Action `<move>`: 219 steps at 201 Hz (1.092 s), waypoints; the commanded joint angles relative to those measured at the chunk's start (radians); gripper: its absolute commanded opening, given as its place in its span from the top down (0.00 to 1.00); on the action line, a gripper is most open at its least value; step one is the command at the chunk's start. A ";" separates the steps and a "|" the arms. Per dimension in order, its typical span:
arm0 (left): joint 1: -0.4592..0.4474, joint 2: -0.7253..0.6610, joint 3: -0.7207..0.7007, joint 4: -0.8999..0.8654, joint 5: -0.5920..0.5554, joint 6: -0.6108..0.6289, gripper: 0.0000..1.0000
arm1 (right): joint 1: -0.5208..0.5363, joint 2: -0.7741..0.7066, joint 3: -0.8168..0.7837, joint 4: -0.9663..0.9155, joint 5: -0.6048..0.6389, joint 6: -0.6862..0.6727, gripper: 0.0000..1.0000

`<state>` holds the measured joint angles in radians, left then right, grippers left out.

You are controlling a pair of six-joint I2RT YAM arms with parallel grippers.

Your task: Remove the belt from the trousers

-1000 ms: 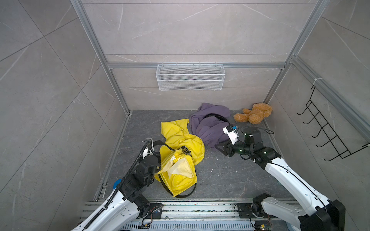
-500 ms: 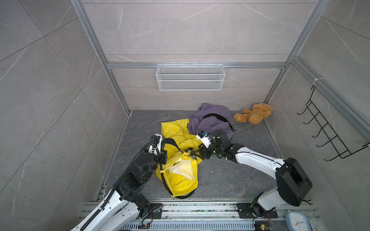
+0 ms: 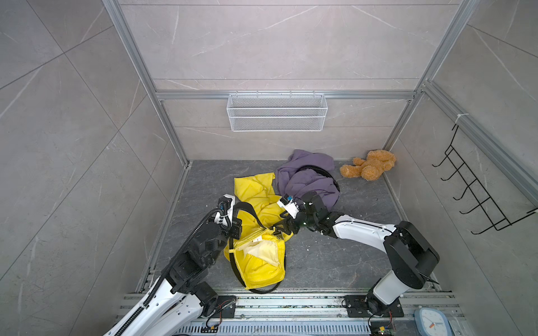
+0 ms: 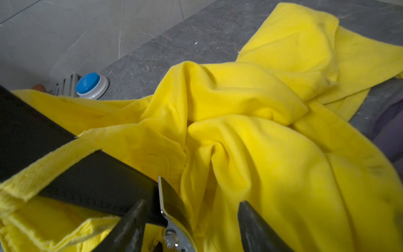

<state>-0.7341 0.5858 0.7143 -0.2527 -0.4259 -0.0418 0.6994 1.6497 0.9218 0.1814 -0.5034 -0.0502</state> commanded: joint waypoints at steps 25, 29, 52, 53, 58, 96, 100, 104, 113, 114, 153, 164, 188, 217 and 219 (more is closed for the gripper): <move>0.000 -0.017 0.065 0.063 -0.026 0.021 1.00 | 0.032 0.022 -0.038 0.088 0.026 0.053 0.33; 0.000 -0.017 0.066 0.061 -0.030 0.022 1.00 | 0.033 0.010 -0.050 0.100 0.033 0.058 0.32; 0.002 -0.011 0.070 0.038 -0.070 0.032 1.00 | 0.031 -0.063 -0.121 0.120 0.055 0.081 0.29; 0.002 -0.011 0.069 0.038 -0.071 0.032 1.00 | 0.032 -0.067 -0.125 0.121 0.055 0.082 0.29; 0.001 -0.012 0.064 0.042 -0.072 0.038 1.00 | 0.032 -0.081 -0.140 0.125 0.052 0.087 0.29; 0.001 -0.004 0.071 0.073 -0.053 0.070 1.00 | 0.032 -0.110 -0.177 0.133 0.033 0.101 0.28; 0.002 -0.003 0.073 0.075 -0.051 0.070 1.00 | 0.033 -0.105 -0.174 0.134 0.030 0.100 0.28; 0.002 -0.002 0.074 0.078 -0.051 0.072 1.00 | 0.032 -0.099 -0.169 0.136 0.027 0.101 0.28; 0.002 -0.002 0.076 0.080 -0.051 0.073 1.00 | 0.034 -0.084 -0.157 0.138 0.019 0.098 0.28; 0.002 -0.002 0.077 0.080 -0.051 0.073 1.00 | 0.034 -0.081 -0.155 0.137 0.019 0.097 0.28; 0.001 -0.011 0.073 0.093 -0.054 0.071 1.00 | 0.053 0.014 -0.074 0.094 0.003 0.060 0.35; 0.002 -0.009 0.074 0.095 -0.055 0.074 1.00 | 0.065 0.027 -0.069 0.104 0.001 0.066 0.35; 0.002 -0.012 0.072 0.103 -0.072 0.076 1.00 | 0.081 0.062 -0.065 0.110 0.009 0.088 0.42; 0.004 -0.017 0.052 0.129 -0.115 0.085 1.00 | 0.081 0.083 -0.049 0.116 0.013 0.111 0.68; 0.004 -0.016 0.050 0.130 -0.119 0.085 1.00 | 0.081 0.081 -0.049 0.116 0.018 0.110 0.71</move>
<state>-0.7341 0.5907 0.7330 -0.2497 -0.4847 0.0235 0.7788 1.7153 0.8410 0.2920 -0.4900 0.0429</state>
